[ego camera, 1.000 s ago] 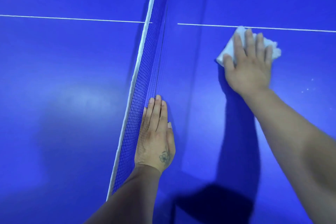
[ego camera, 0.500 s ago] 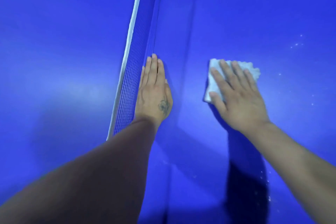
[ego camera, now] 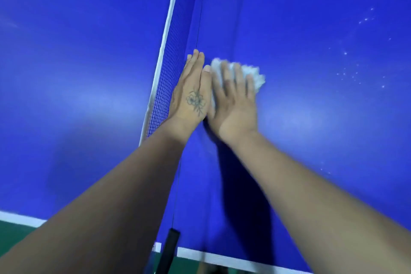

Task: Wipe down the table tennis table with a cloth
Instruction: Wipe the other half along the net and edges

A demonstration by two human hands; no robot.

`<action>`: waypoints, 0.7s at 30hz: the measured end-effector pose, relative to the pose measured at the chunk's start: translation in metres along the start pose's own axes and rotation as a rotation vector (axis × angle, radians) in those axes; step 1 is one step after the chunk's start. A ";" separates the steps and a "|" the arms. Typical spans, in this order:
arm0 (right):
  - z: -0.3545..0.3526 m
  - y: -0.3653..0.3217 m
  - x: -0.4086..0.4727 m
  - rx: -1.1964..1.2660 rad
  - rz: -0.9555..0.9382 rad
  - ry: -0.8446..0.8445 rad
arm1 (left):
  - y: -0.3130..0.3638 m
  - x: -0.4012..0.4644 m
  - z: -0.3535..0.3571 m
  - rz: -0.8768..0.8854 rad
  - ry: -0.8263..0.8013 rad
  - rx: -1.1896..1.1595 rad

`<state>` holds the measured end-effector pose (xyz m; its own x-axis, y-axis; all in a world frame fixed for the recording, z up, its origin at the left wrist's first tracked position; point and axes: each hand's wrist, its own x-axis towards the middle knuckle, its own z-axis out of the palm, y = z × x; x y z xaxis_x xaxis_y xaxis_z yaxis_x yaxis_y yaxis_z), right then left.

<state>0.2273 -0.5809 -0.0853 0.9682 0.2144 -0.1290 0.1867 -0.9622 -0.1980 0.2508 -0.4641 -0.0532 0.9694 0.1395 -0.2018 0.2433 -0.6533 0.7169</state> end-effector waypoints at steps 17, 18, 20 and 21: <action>-0.004 0.109 -0.145 -0.042 0.247 -0.054 | -0.056 -0.065 0.040 0.472 0.070 0.403; -0.002 0.100 -0.127 -0.035 0.290 -0.037 | -0.057 -0.065 0.041 0.476 0.082 0.406; 0.004 0.074 -0.097 -0.010 0.299 -0.032 | -0.058 -0.065 0.043 0.484 0.098 0.406; 0.007 0.058 -0.090 0.000 0.273 -0.032 | -0.058 -0.065 0.042 0.491 0.102 0.405</action>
<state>0.1500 -0.6553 -0.0917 0.9769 -0.0480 -0.2081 -0.0808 -0.9851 -0.1521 0.1727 -0.4665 -0.1099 0.9680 -0.1898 0.1642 -0.2411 -0.8854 0.3974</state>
